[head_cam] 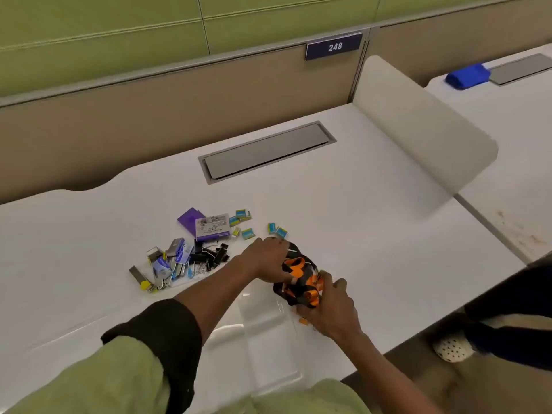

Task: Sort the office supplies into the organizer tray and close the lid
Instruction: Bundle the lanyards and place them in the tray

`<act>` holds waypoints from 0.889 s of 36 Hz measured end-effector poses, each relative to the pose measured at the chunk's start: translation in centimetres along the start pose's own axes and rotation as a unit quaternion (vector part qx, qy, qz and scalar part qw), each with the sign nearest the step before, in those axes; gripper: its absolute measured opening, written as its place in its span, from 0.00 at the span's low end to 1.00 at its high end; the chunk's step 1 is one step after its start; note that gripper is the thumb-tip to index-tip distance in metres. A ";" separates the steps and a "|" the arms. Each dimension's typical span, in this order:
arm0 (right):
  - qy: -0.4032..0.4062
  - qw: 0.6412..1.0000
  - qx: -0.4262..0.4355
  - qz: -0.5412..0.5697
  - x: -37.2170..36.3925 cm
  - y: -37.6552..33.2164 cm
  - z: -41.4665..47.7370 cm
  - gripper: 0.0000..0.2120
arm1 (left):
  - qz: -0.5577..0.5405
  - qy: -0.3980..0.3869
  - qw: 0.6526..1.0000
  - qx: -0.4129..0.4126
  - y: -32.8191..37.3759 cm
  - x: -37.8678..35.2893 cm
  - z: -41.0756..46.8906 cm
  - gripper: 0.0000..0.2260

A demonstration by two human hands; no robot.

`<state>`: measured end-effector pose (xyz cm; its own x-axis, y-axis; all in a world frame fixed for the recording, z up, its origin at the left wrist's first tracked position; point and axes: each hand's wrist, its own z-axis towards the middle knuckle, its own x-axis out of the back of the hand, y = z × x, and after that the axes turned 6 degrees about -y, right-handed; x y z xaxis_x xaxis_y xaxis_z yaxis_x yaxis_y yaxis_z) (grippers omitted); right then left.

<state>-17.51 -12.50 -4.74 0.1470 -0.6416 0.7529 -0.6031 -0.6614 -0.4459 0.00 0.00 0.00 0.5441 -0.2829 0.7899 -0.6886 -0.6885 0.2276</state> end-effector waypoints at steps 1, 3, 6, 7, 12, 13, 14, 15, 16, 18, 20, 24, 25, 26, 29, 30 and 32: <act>0.003 1.000 0.001 0.017 -0.1 0.0 0.2 0.47 | 0.006 -0.012 1.000 0.002 0.2 0.0 0.3 0.36; 0.016 0.999 0.006 0.039 -0.4 0.1 0.5 0.47 | 0.009 -0.009 1.000 0.007 0.5 -0.2 0.6 0.33; 0.037 0.997 0.014 0.062 -1.0 0.5 1.1 0.40 | -0.004 0.006 1.000 0.007 1.1 -0.6 0.8 0.32; 0.045 0.996 0.015 0.069 -1.1 0.5 1.2 0.37 | -0.007 0.008 1.000 0.004 1.3 -0.7 1.0 0.31; 0.069 0.992 0.030 0.096 -1.2 0.4 1.9 0.25 | -0.050 0.005 0.998 -0.024 2.3 -0.7 1.4 0.22; 0.073 0.991 0.032 0.106 -1.1 0.3 2.0 0.25 | -0.063 0.000 0.998 -0.027 2.6 -0.5 1.3 0.19; 0.080 0.990 0.034 0.111 -0.9 0.2 2.2 0.24 | -0.074 -0.004 0.997 -0.029 2.8 -0.3 1.2 0.16; 0.088 0.989 0.037 0.114 -0.7 0.0 2.3 0.24 | -0.082 -0.006 0.996 -0.029 3.1 -0.1 1.0 0.14; 0.096 0.987 0.042 0.119 -0.3 -0.1 2.4 0.24 | -0.088 -0.005 0.996 -0.029 3.3 0.2 0.9 0.13; 0.113 0.983 0.055 0.137 0.6 -0.5 2.3 0.23 | -0.101 0.010 0.994 -0.030 3.6 1.0 0.3 0.12; 0.130 0.973 0.074 0.174 1.9 -1.1 1.8 0.23 | -0.116 0.037 0.992 -0.033 3.7 2.3 -0.7 0.13; 0.143 0.955 0.122 0.231 4.9 -2.9 0.1 0.21 | -0.132 0.094 0.986 -0.032 3.6 5.5 -4.0 0.13; 0.138 0.951 0.135 0.240 5.6 -3.6 -0.4 0.21 | -0.132 0.105 0.985 -0.028 3.6 6.1 -5.0 0.13; 0.133 0.949 0.147 0.246 6.3 -4.3 -1.0 0.20 | -0.130 0.116 0.984 -0.022 3.5 6.7 -6.0 0.14; 0.111 0.943 0.171 0.263 7.7 -6.6 -3.0 0.20 | -0.142 0.141 0.980 0.011 3.1 7.7 -9.1 0.15; 0.098 0.942 0.178 0.267 8.0 -7.3 -3.6 0.20 | -0.149 0.149 0.977 0.023 3.0 7.8 -10.0 0.14; 0.064 0.941 0.193 0.270 8.1 -8.3 -4.6 0.21 | -0.165 0.163 0.971 0.050 2.7 7.6 -11.9 0.14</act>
<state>-14.93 -10.40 7.34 -0.2097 -0.8889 0.4072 -0.2293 -0.3601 -0.9043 -3.41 3.91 13.40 0.5359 0.1797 0.8249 -0.4432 -0.7718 0.4561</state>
